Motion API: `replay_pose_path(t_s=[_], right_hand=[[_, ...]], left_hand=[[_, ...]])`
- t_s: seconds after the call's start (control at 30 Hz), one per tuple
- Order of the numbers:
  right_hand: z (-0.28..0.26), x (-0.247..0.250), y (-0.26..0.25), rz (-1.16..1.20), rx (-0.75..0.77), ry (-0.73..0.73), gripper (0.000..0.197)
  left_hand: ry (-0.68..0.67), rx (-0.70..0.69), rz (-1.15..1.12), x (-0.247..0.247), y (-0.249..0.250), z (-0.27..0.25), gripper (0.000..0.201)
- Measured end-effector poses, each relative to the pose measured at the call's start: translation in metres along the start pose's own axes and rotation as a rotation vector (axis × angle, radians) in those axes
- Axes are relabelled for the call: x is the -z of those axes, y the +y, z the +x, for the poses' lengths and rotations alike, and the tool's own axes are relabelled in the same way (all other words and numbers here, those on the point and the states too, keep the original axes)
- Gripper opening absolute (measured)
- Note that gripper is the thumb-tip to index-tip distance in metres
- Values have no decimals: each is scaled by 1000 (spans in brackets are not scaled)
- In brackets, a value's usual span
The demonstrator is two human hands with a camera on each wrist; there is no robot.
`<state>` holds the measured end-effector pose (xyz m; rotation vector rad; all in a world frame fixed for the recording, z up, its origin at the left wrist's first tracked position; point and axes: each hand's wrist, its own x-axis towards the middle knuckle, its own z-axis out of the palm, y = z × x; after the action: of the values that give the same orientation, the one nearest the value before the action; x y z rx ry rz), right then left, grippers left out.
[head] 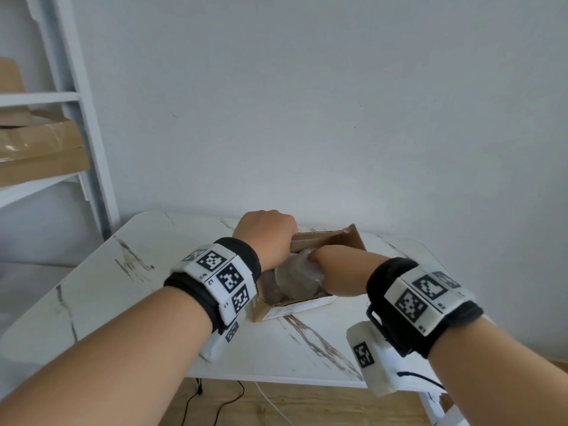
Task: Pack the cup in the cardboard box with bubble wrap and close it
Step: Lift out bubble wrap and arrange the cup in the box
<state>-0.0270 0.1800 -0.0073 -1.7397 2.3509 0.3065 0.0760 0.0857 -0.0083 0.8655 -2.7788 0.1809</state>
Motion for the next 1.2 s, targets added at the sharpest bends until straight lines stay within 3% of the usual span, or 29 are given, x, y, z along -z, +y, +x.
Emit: replay_pose_path(t_s=[0.23,0.5,0.73,0.87,0.97,1.03,1.1,1.2], right_hand=[[-1,6,4,-19,-37,-31,49],[10,9,7,15,-66,-3,40],[22,0,3,58,-87,0,47],[19,-6,9,161,-69,128,32],[8,-11,12,168,-58,318,12],[2,-13,12,115,-45,417,11],[-1,-16,9,71,-13,410,9],[-2,-22,4,87,-17,332,24]], left_hand=[[21,-27,48,-2,2,1,29],[24,-14,68,-5,0,5,31],[-55,62,12,-6,-9,9,33],[-72,90,-22,1,-8,11,31],[-22,84,-27,7,-4,14,29],[-12,88,-30,10,-2,17,20],[-64,91,-57,12,-1,21,13],[-166,68,-125,9,-2,25,14]])
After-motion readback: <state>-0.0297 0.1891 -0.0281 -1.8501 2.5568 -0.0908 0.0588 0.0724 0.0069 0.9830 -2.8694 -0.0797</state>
